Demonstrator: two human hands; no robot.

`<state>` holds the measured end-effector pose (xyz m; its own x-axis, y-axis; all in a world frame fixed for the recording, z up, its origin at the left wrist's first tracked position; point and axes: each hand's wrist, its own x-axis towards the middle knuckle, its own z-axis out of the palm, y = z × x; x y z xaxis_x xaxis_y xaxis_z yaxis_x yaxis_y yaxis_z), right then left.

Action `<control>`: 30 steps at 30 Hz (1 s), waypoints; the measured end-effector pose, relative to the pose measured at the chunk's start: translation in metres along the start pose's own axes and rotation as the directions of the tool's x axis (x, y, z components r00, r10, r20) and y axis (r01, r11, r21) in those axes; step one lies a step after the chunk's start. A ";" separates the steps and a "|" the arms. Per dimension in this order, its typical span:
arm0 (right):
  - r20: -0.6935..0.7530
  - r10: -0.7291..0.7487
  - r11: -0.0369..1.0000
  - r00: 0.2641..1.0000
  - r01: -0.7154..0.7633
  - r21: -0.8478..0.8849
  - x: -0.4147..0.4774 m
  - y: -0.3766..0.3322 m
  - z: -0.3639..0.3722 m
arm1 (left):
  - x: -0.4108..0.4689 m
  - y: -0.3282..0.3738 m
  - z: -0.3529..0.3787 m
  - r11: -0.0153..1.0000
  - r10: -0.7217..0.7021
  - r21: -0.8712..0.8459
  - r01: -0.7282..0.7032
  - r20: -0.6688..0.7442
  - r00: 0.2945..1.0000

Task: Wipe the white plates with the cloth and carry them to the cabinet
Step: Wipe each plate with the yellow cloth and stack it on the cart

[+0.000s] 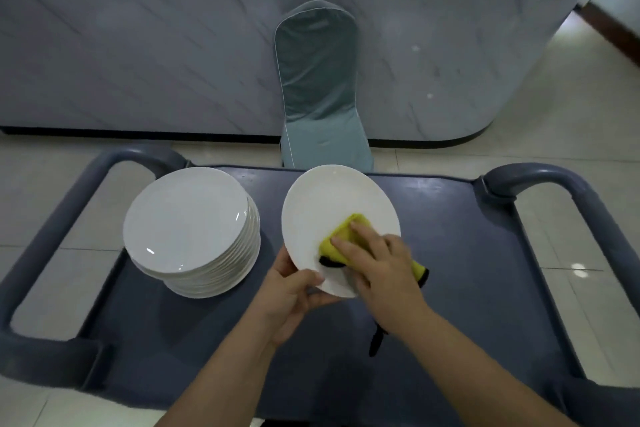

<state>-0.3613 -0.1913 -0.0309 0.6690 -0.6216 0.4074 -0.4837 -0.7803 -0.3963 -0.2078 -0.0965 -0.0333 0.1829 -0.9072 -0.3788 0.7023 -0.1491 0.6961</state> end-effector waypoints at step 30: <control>-0.249 0.365 0.918 0.897 -0.391 -0.065 0.092 -0.010 -0.006 | 0.031 0.053 -0.014 0.974 -0.144 0.198 0.105 0.189 0.971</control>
<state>-0.2988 -0.2412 0.0152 0.2832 -0.8592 0.4260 -0.7427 -0.4775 -0.4694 -0.1553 -0.1273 -0.0163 -0.0529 -0.9342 -0.3529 0.5675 -0.3189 0.7592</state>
